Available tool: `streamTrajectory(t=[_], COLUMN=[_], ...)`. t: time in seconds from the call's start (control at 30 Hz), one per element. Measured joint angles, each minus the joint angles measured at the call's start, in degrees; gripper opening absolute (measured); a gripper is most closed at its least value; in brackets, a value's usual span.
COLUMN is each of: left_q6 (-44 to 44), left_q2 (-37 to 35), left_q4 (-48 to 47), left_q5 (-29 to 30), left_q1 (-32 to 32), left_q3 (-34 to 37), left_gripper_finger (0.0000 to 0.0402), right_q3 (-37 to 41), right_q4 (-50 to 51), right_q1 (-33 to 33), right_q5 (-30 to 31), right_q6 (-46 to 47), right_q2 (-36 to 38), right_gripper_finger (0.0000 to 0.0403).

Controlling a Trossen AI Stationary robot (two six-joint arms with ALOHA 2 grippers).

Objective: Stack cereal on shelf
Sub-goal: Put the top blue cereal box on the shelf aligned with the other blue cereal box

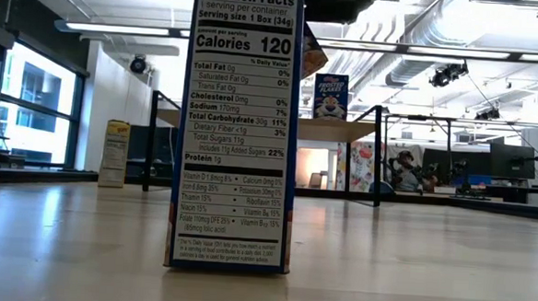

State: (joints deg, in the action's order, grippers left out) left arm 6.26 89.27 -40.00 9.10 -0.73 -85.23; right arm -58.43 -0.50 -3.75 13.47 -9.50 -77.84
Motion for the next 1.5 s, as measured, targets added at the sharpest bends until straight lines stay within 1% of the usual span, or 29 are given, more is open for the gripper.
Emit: streamTrajectory(t=[0.33,0.7,1.0,1.23,1.33,1.5], left_q6=[1.39,1.95,1.92,1.92,1.92,1.9], left_q2=[0.0,0.0,-0.02,-0.02,-0.02,-0.02], left_q4=[0.75,0.91,0.88,0.87,0.88,0.86], left_q5=[0.0,0.0,0.01,0.02,0.02,0.02], left_q1=[0.0,0.0,0.0,0.0,0.0,0.0], left_q3=[0.0,0.02,0.02,0.06,0.07,0.07], left_gripper_finger=[0.0179,0.0179,0.0179,0.0179,0.0179,0.0179], right_q3=[-4.11,-4.23,-4.23,-4.23,-4.23,-4.23], right_q4=[3.03,4.4,5.93,7.6,7.63,7.82], right_q1=[1.25,1.25,1.25,1.25,1.25,1.25], right_q5=[-0.11,-0.2,-0.12,1.29,0.91,-0.05], right_q6=[-0.02,0.59,0.64,1.88,1.97,1.97], right_q2=[-4.37,-4.55,-4.24,-3.25,-3.17,-3.17], right_gripper_finger=[0.0301,0.0241,0.0233,0.0231,0.0221,0.0189])
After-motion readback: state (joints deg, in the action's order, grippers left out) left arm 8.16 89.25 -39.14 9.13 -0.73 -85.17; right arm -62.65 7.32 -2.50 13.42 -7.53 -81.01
